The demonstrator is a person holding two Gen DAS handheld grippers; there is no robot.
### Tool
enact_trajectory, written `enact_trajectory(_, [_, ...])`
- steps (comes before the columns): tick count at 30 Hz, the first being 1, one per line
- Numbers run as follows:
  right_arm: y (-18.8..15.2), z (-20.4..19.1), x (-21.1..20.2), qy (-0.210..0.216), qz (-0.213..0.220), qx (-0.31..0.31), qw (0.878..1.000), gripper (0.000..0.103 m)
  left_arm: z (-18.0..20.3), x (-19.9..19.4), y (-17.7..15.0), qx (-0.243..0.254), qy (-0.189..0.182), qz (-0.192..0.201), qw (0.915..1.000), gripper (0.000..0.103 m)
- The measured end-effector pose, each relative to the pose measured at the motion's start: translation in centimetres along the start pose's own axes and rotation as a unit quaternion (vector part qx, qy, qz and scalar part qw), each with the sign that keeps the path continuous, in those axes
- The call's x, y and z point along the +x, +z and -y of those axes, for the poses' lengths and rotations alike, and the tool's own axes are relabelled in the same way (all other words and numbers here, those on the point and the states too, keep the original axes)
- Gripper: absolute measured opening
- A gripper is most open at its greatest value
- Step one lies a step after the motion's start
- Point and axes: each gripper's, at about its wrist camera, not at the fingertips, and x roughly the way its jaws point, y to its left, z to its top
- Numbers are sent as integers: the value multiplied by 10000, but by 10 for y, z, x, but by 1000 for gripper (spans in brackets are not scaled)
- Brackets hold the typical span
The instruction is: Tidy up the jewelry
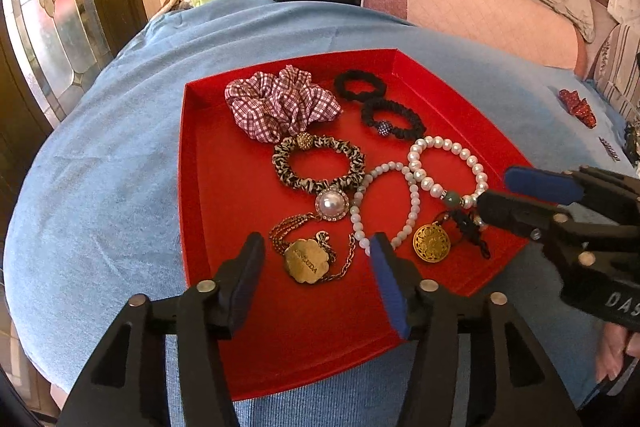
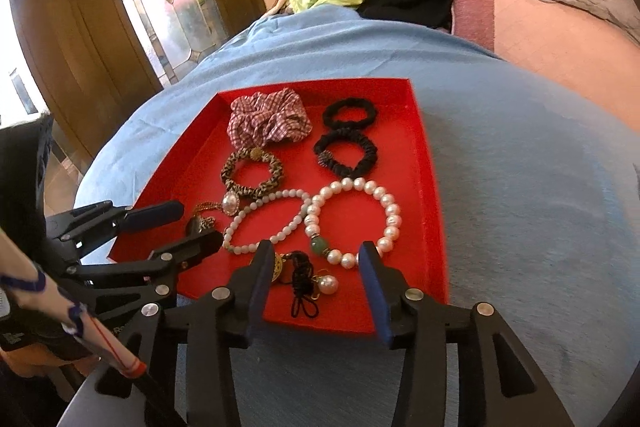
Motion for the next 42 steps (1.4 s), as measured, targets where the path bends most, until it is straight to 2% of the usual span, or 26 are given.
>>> enact_trajectory(3, [0,4,-7,-107,95,78,9999,55,2,-2,1,47,176,113,9998,73])
enact_trajectory(6, [0,9,-18,-360,223,144,9990,66,2,-5,2,10,277,214,9994,75])
enact_trajectory(8, [-1,12,-25,-591,300,179,9976,76,2,-7,2,-37,393,281,9988,81])
enact_trajectory(12, [-8,12,-45,-1037,428,146,9936,82,4,-24,0,-169,532,591,9967,83])
enact_trajectory(14, [-15,9,-57,-1210,511,38,9913,86,7,-42,-1,-274,561,880,9942,83])
enact_trajectory(17, [-27,1,-79,-1428,662,-179,9874,90,13,-68,-6,-414,702,1198,9894,90])
enact_trajectory(20, [-42,-8,-104,-1616,828,-382,9826,91,21,-93,-16,-545,947,1334,9850,92])
enact_trajectory(22, [-52,-11,-120,-1682,961,-430,9801,94,27,-116,-30,-680,1219,1501,9788,103])
enact_trajectory(26, [-77,-14,-149,-1788,1151,-417,9763,97,38,-146,-55,-740,1595,1557,9720,103])
enact_trajectory(32, [-96,-20,-165,-1744,1184,-488,9763,98,36,-165,-76,-1193,1806,1747,9605,103])
enact_trajectory(35, [-97,-23,-165,-1720,1185,-534,9765,98,39,-159,-74,-1163,1912,1611,9612,103])
enact_trajectory(42, [-97,-25,-155,-1682,1082,-623,9778,98,42,-142,-67,-1073,1799,1313,9690,103])
